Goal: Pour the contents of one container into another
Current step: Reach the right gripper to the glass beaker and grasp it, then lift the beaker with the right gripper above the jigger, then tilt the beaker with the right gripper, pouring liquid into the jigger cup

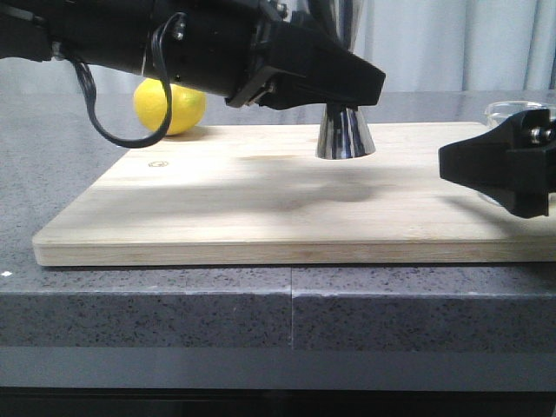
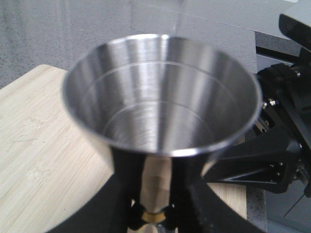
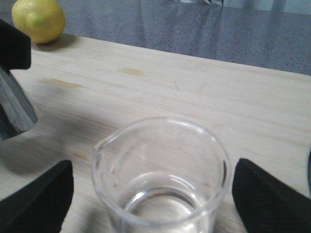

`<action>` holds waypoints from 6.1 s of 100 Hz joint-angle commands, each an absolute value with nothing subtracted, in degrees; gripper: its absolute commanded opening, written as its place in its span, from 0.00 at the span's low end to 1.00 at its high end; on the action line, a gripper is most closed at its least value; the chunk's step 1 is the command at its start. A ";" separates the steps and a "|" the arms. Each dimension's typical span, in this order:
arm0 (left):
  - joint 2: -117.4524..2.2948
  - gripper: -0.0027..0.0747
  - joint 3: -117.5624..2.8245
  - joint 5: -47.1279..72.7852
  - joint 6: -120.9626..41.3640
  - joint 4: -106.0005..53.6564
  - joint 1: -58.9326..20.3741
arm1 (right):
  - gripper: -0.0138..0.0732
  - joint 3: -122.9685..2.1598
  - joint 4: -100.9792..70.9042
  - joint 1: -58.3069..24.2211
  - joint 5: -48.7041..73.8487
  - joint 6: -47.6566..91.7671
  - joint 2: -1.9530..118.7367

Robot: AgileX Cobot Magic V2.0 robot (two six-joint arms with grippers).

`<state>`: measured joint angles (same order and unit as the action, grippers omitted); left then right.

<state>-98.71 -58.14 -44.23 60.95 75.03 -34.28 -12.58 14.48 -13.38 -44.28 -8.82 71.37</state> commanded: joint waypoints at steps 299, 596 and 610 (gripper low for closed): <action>-95.55 0.11 -60.39 -48.57 67.74 85.47 -34.28 | 0.45 -51.13 41.35 -30.87 -0.39 -8.46 61.89; -95.55 0.11 -60.39 -50.05 67.74 85.67 -34.28 | 0.45 -51.13 71.69 -33.32 0.00 -8.46 62.80; -95.55 0.11 -60.39 -50.05 67.74 85.67 -34.28 | 0.45 -51.13 72.09 -33.32 0.00 -8.46 62.80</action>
<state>-98.71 -58.47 -47.17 67.30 87.29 -34.28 -49.00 71.07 -33.27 1.66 -8.52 63.80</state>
